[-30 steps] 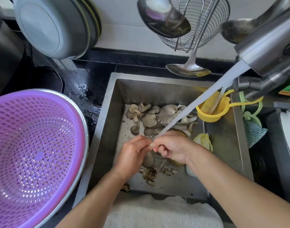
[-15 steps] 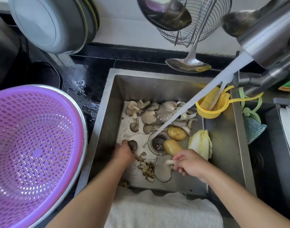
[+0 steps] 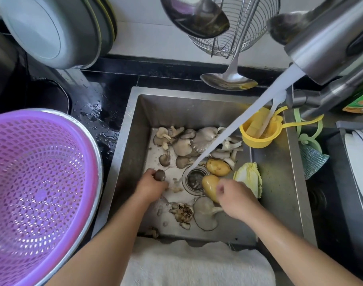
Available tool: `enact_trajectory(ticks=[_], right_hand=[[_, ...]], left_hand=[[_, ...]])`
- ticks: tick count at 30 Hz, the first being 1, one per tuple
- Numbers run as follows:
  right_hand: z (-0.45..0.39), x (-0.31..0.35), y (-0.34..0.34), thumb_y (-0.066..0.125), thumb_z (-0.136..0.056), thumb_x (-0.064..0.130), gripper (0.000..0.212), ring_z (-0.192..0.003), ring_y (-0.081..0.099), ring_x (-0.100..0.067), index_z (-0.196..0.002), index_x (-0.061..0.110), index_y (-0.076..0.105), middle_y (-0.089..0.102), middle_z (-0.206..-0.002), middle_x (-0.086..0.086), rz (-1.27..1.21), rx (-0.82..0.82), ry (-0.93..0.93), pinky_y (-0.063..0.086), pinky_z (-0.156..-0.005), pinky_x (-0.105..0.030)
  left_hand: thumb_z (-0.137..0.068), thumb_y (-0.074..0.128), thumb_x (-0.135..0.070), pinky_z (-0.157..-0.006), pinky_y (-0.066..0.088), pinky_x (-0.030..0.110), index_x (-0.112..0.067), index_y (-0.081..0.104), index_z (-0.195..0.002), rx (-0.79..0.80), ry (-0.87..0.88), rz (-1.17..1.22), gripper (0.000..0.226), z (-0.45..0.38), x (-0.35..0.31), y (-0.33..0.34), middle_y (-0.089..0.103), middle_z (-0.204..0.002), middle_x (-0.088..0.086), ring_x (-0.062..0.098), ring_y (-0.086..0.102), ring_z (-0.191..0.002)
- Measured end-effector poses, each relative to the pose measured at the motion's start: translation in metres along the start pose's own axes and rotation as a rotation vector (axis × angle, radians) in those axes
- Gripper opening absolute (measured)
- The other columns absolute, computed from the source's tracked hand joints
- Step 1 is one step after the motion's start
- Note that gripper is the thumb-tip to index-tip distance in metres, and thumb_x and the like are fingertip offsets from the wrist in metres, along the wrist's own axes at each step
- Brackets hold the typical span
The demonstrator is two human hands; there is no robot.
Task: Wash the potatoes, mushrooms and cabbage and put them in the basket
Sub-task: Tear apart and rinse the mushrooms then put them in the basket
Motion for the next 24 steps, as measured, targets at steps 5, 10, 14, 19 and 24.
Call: enact_trajectory(ticks=[5,10,14,19,24], right_hand=[[0.01,0.051,-0.003,0.066,-0.097,0.041,0.052,-0.131,0.05,-0.013,-0.145,0.03,0.049,0.046,-0.146,0.012,-0.185,0.05,-0.362,0.045,-0.106,-0.033],[0.015,0.061,0.007,0.07,-0.095,0.037,0.038,-0.11,0.061,-0.012,-0.13,0.029,0.059,0.063,-0.12,0.012,-0.299,-0.242,-0.422,0.051,-0.086,-0.027],[0.017,0.061,0.016,0.077,-0.088,0.026,0.031,-0.104,0.061,-0.017,-0.115,0.024,0.064,0.065,-0.112,0.008,-0.194,-0.405,-0.547,0.054,-0.082,-0.034],[0.012,0.052,0.018,0.079,-0.085,0.015,0.012,-0.083,0.067,-0.016,-0.097,0.017,0.079,0.075,-0.089,0.004,-0.283,-0.561,-0.618,0.058,-0.071,-0.039],[0.007,0.052,0.027,0.07,-0.096,0.03,0.018,-0.073,0.07,-0.021,-0.085,0.02,0.08,0.076,-0.075,0.002,-0.912,-0.28,-0.206,0.06,-0.067,-0.039]], left_hand=[[-0.089,0.081,-0.026,-0.062,0.049,0.032,-0.018,0.064,-0.115,0.108,0.044,0.392,0.032,0.052,-0.025,-0.011,0.071,-0.097,0.006,0.017,0.06,-0.073],[-0.089,0.082,-0.019,-0.072,0.057,0.034,-0.015,0.065,-0.11,0.069,0.109,0.557,0.027,0.074,-0.038,-0.01,0.073,-0.096,0.006,0.017,0.067,-0.078],[-0.087,0.082,-0.007,-0.082,0.065,0.041,-0.01,0.062,-0.103,0.074,0.117,0.616,0.025,0.08,-0.039,-0.003,0.072,-0.092,0.008,0.02,0.073,-0.081],[-0.089,0.078,-0.002,-0.084,0.062,0.034,0.001,0.057,-0.128,0.175,-0.002,0.789,0.044,0.083,-0.035,0.004,0.076,-0.094,0.014,0.02,0.074,-0.082],[-0.091,0.07,0.009,-0.087,0.061,0.034,0.0,0.047,-0.142,0.248,-0.09,1.033,0.057,0.084,-0.04,0.007,0.078,-0.087,0.012,0.02,0.078,-0.083]])
Point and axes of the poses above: each hand's wrist, its own z-axis away from the middle knuckle, its own y-axis out of the palm, x = y × z, the point moved 2 cm from there along -z, towards the middle knuckle
